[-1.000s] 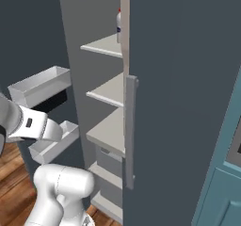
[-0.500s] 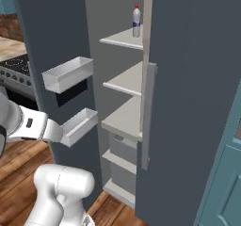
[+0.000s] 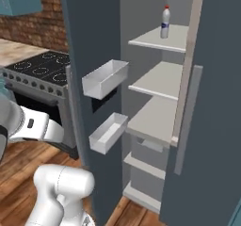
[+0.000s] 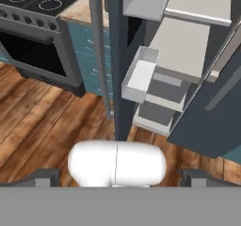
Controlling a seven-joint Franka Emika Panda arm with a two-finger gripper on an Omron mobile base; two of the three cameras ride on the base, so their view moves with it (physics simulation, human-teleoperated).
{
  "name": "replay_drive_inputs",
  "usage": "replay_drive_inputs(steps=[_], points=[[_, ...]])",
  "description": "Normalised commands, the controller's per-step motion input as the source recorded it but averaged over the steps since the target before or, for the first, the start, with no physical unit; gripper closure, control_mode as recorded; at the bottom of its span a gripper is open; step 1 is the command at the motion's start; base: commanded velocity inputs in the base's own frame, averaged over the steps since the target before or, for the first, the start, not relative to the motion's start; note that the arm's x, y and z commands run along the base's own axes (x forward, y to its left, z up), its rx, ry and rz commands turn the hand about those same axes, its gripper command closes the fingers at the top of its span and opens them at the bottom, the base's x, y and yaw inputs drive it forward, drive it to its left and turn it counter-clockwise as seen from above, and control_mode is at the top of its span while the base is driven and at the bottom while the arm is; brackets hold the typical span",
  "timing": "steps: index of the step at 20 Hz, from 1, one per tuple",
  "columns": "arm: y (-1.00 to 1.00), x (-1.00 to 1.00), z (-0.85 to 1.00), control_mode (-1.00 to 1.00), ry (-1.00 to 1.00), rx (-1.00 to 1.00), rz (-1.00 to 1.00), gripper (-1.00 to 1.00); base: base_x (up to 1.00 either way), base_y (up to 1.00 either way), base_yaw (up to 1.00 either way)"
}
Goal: Take the bottled waters from the counter and place them in the freezer to freeze. Close the freezer door after placing the bottles.
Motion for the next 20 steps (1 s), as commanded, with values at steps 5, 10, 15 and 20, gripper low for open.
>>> replay_drive_inputs(steps=[5, 10, 15, 20], points=[[0.0, 0.0, 0.0, 1.0, 0.0, 0.0, 0.0, -1.0, 0.0, 0.8, -0.26], [0.0, 0.0, 0.0, 1.0, 0.0, 0.0, 0.0, -1.0, 0.0, 0.93, -0.27], [0.0, 0.0, 0.0, 1.0, 0.0, 0.0, 0.0, -1.0, 0.01, 0.97, -0.29], [0.0, 0.0, 0.0, 1.0, 0.0, 0.0, 0.0, -1.0, 0.25, 0.87, -0.31]])
